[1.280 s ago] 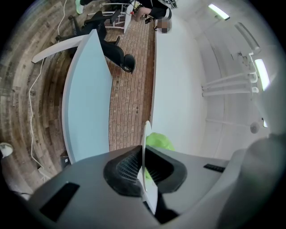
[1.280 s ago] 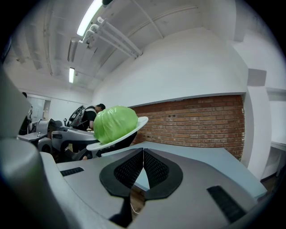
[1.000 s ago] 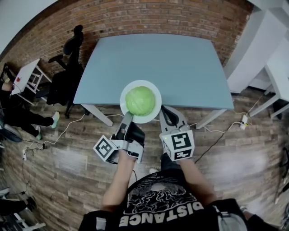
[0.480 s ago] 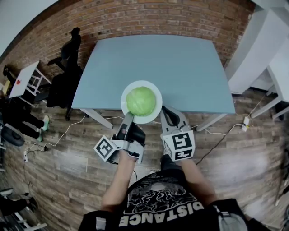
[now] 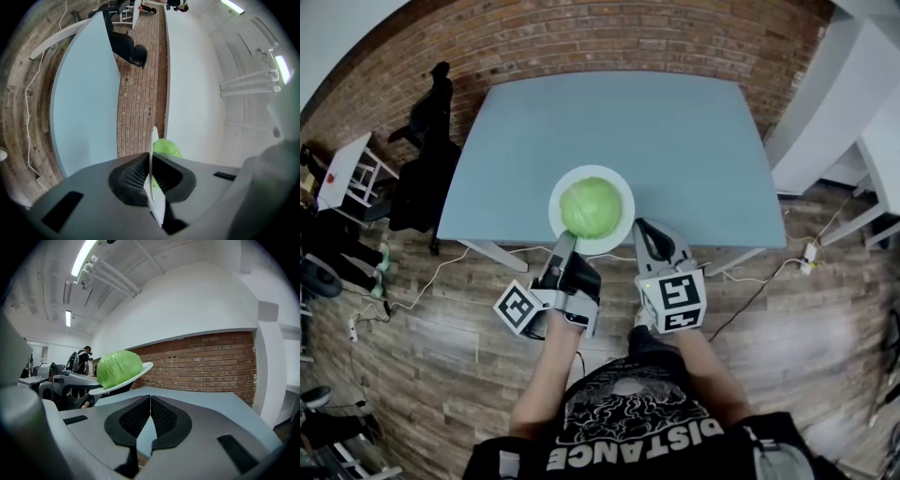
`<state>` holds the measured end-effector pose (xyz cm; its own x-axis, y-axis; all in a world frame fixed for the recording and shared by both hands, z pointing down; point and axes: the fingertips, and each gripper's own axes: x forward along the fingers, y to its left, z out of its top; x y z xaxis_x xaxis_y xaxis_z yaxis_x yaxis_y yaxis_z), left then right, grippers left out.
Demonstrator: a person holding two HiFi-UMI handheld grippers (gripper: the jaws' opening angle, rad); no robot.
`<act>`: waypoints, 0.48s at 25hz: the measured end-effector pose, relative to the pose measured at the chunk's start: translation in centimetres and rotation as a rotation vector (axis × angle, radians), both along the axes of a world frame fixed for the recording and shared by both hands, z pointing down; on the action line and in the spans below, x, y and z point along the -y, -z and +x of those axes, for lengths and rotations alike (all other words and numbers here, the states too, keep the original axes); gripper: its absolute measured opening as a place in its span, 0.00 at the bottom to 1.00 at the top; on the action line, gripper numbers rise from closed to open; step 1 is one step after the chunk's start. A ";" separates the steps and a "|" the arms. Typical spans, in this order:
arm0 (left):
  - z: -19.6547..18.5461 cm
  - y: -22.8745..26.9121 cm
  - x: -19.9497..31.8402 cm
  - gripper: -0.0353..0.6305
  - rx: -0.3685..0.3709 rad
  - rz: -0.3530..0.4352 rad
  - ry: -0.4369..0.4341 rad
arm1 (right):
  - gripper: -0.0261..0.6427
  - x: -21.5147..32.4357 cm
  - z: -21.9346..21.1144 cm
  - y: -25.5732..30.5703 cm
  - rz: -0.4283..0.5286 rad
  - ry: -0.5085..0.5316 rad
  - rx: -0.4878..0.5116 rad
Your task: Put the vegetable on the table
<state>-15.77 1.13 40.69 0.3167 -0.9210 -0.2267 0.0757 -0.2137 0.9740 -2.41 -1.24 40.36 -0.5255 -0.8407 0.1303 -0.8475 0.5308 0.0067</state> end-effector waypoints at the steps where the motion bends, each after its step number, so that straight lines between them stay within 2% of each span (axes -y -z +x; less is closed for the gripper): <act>1: 0.1 -0.2 0.5 0.07 -0.001 -0.004 0.000 | 0.05 0.5 0.2 -0.1 -0.004 -0.003 0.001; 12: 1.3 -1.5 6.3 0.07 -0.015 -0.031 -0.008 | 0.05 6.4 1.6 -1.3 -0.029 -0.016 0.011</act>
<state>-14.46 -5.18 42.17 0.3207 -0.9253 -0.2025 0.0915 -0.1826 0.9789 -0.80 -7.61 41.64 -0.5134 -0.8452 0.1484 -0.8559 0.5167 -0.0180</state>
